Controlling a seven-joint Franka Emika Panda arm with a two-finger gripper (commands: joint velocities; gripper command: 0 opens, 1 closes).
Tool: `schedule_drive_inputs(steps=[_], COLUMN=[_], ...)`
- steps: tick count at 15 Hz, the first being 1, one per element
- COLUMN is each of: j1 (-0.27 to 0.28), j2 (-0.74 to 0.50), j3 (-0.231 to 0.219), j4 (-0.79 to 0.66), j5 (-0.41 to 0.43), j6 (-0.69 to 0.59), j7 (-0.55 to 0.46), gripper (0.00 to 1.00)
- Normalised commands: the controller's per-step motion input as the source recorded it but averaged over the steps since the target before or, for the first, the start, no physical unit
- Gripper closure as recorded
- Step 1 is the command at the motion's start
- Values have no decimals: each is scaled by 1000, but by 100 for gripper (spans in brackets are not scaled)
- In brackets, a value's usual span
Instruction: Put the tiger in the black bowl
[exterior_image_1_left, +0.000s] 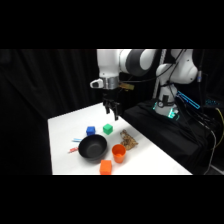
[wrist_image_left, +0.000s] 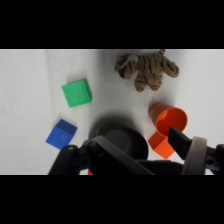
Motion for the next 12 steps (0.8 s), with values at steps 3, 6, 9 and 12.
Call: schedule_drive_inputs(steps=[3, 6, 9, 12], j1=[4, 25, 44, 74], j2=[-150, -66, 114, 237], j3=[27, 43, 52, 74], j4=[-393, -342, -201, -107], j5=[-92, -42, 40, -6], j6=[346, 432, 441, 431], j7=[111, 99, 67, 153], gripper=[0, 0, 0, 0])
